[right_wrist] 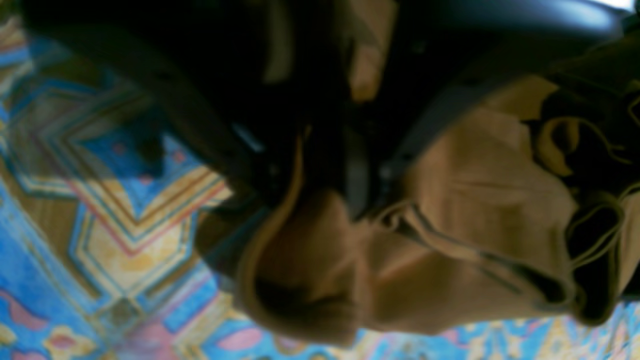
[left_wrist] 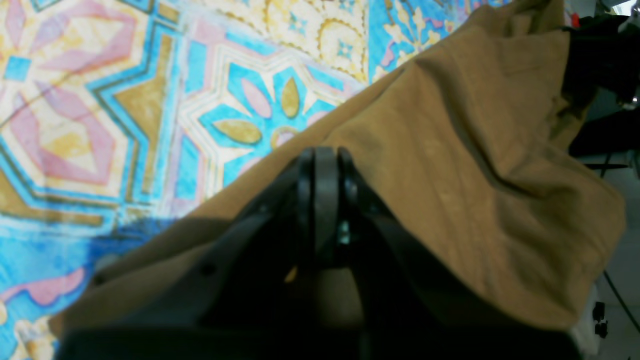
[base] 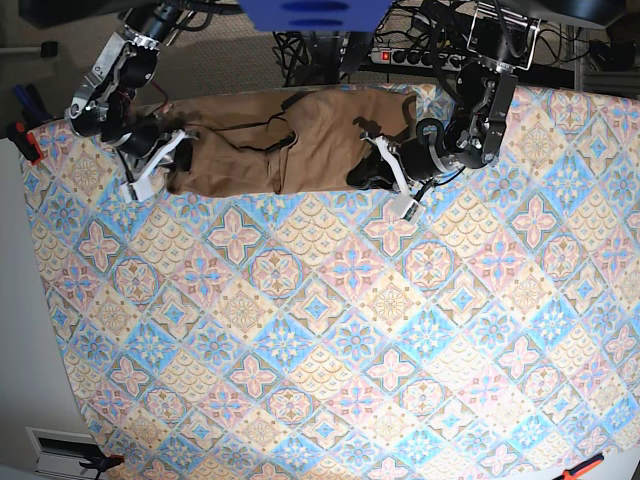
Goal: Layout the t-shirt on the table in an organized manner, then fold the t-shirt properly
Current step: 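Fold the end held by the right gripper over toward the left gripper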
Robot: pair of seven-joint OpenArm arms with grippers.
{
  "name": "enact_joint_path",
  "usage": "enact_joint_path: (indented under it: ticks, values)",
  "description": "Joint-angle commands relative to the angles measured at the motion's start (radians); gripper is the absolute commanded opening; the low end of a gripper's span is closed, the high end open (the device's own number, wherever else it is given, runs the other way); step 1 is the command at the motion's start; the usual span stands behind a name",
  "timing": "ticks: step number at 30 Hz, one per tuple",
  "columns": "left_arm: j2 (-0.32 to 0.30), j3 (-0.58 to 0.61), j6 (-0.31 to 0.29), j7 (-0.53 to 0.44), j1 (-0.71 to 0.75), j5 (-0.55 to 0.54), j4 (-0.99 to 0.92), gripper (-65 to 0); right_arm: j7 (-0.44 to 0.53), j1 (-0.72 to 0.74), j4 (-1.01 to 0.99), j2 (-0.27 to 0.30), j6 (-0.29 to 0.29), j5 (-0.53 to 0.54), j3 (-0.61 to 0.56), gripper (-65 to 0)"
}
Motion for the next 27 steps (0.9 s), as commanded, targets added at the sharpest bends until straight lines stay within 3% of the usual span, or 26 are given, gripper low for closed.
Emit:
enact_joint_path:
  ticks: [1, 4, 11, 16, 21, 27]
  values:
    - [-0.005, 0.0, -0.001, 0.004, -0.006, -0.003, 0.014, -65.0, -0.036, -0.003, 0.003, -0.003, 0.009, -0.013, -0.006, -59.6]
    - [-0.005, 0.0, -0.001, 0.004, -0.006, -0.003, 0.014, -65.0, -0.036, -0.003, 0.001, -0.003, 0.009, -0.015, -0.006, -65.0]
    - [-0.005, -0.007, -0.001, 0.004, -0.003, -0.003, 0.013, -65.0, -0.036, 0.009, -0.029, 0.0, 0.009, -0.05, 0.003, -65.0]
    - [-0.005, -0.008, -0.001, 0.004, -0.009, -0.005, 0.013, -65.0, -0.036, 0.172, -0.083, 0.048, 0.009, -0.142, 0.037, -65.0]
    - [-0.008, -0.01, 0.003, 0.002, -0.011, -0.006, 0.013, -65.0, -0.036, 0.235, -0.158, 0.063, 0.009, -0.199, 0.037, -65.0]
    - [-0.009, -0.01, 0.127, 0.002, -0.04, -0.006, 0.039, -65.0, -0.036, 0.306, -0.206, 0.117, 0.009, -0.199, 0.037, -65.0]
